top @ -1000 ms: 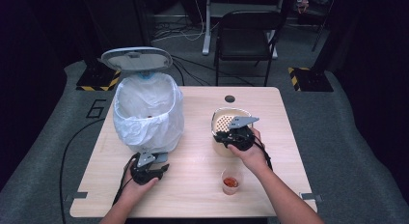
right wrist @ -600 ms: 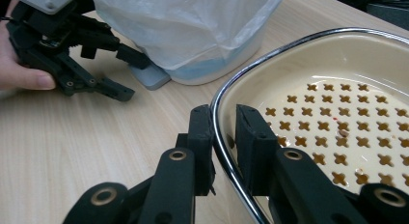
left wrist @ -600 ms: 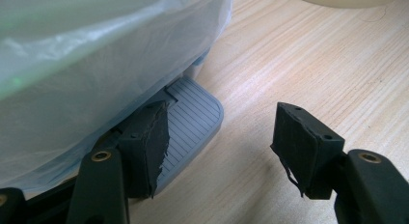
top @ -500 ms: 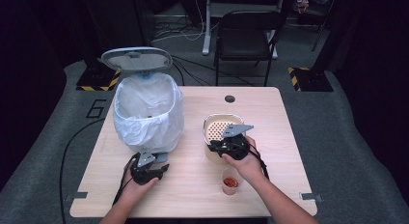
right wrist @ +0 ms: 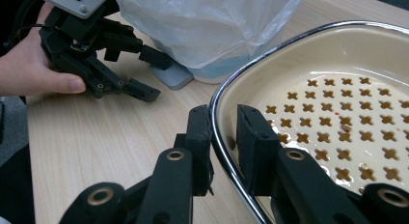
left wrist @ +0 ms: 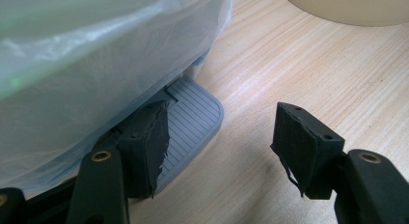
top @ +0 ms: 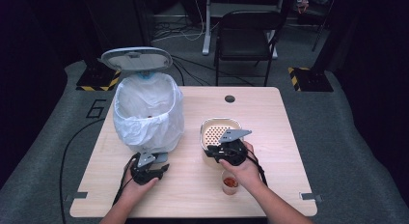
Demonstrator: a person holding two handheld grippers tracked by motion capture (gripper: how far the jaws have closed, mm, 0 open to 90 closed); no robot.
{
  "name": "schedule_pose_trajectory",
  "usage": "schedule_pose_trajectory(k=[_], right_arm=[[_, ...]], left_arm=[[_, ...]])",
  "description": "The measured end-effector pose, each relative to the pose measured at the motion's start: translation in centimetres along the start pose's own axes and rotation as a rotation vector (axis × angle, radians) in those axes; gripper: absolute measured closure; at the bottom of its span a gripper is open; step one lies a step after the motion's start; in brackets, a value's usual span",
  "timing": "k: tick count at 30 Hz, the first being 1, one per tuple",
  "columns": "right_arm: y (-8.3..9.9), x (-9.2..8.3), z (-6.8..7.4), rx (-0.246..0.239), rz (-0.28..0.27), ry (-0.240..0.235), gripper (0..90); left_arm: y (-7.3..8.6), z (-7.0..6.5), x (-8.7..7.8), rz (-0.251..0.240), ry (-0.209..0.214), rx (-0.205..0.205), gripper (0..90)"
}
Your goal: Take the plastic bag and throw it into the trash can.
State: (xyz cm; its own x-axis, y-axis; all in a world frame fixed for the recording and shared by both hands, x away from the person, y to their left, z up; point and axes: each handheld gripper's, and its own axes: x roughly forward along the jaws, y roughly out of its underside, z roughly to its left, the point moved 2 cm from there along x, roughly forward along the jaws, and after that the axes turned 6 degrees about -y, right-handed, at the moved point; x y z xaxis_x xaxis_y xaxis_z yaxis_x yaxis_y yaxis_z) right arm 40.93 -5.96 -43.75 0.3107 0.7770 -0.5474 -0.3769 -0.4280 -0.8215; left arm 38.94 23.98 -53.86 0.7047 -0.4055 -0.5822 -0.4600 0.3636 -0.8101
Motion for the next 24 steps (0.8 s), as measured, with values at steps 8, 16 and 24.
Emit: schedule_pose_trajectory(k=[8,16,24], right_arm=[[-0.3,-1.0,-0.1,0.017,-0.042,-0.024,56.8],[0.0,-2.8,0.4,0.007,-0.066,-0.01,45.0],[1.0,-5.0,1.3,-0.01,-0.08,0.011,37.2]], left_arm=[[0.0,0.0,0.0,-0.004,0.001,-0.003,37.4],[0.0,0.0,0.0,0.001,0.0,-0.002,37.4],[0.0,0.0,0.0,0.001,0.002,-0.007,37.3]])
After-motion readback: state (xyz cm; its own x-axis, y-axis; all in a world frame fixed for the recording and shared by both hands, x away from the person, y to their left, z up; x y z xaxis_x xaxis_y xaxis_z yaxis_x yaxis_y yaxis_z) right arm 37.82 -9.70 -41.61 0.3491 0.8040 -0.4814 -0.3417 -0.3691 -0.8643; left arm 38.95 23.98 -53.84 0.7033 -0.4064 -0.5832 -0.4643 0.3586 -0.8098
